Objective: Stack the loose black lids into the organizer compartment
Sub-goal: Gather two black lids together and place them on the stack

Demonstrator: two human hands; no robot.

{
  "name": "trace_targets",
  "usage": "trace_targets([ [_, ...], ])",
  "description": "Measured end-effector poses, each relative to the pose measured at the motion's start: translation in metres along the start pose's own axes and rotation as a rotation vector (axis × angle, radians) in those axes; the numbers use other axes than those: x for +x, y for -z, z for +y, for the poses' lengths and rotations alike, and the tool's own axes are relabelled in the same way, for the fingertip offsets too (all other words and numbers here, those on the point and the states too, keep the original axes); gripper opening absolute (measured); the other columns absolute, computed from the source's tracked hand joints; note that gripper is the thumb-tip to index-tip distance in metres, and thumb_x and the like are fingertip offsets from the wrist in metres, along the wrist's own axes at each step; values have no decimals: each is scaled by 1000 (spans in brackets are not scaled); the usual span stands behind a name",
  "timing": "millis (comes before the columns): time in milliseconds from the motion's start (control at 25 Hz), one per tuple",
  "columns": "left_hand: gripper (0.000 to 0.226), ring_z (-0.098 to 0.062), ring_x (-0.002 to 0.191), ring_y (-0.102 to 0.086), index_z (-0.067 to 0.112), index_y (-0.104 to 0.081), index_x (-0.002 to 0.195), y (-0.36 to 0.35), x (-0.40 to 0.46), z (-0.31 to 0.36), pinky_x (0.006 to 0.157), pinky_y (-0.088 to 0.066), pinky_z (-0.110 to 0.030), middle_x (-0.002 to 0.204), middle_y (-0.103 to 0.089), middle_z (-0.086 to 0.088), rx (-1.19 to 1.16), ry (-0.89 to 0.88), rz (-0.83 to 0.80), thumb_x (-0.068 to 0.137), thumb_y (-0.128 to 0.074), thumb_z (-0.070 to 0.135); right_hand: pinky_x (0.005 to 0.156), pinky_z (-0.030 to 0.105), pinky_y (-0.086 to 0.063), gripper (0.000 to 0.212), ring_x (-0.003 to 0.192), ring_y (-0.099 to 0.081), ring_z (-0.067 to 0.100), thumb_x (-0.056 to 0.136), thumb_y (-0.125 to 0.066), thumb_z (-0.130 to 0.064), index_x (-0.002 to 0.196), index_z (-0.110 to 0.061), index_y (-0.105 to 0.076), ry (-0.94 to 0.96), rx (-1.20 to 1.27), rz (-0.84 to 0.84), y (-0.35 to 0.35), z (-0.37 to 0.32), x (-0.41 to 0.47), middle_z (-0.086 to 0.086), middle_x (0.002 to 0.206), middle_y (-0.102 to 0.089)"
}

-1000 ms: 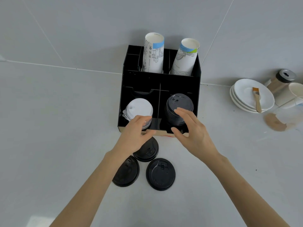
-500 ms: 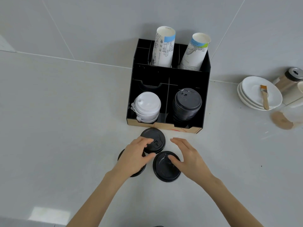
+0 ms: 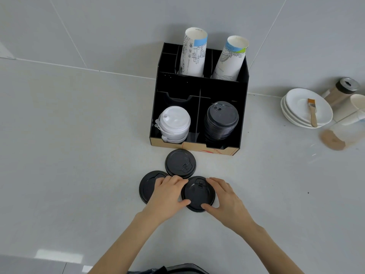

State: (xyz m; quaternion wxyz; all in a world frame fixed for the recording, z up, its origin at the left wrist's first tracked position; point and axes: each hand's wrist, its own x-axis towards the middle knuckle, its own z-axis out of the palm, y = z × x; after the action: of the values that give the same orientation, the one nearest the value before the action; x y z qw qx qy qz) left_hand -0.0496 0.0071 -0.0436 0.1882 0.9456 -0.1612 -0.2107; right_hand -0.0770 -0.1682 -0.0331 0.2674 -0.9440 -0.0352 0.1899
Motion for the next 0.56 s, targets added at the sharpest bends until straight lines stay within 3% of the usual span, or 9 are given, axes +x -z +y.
trace_targets([
  [560,55,-15,128,-37,22,-29,137,-8,-4,9,110,-16,-31,139,-39,2,-84,23,105,88,-48,36,94,39,-47,44,108,-51,29,81,-62,-13,123,-11,-49,-194,308,278,-23,-5,-3,10,118,-50],
])
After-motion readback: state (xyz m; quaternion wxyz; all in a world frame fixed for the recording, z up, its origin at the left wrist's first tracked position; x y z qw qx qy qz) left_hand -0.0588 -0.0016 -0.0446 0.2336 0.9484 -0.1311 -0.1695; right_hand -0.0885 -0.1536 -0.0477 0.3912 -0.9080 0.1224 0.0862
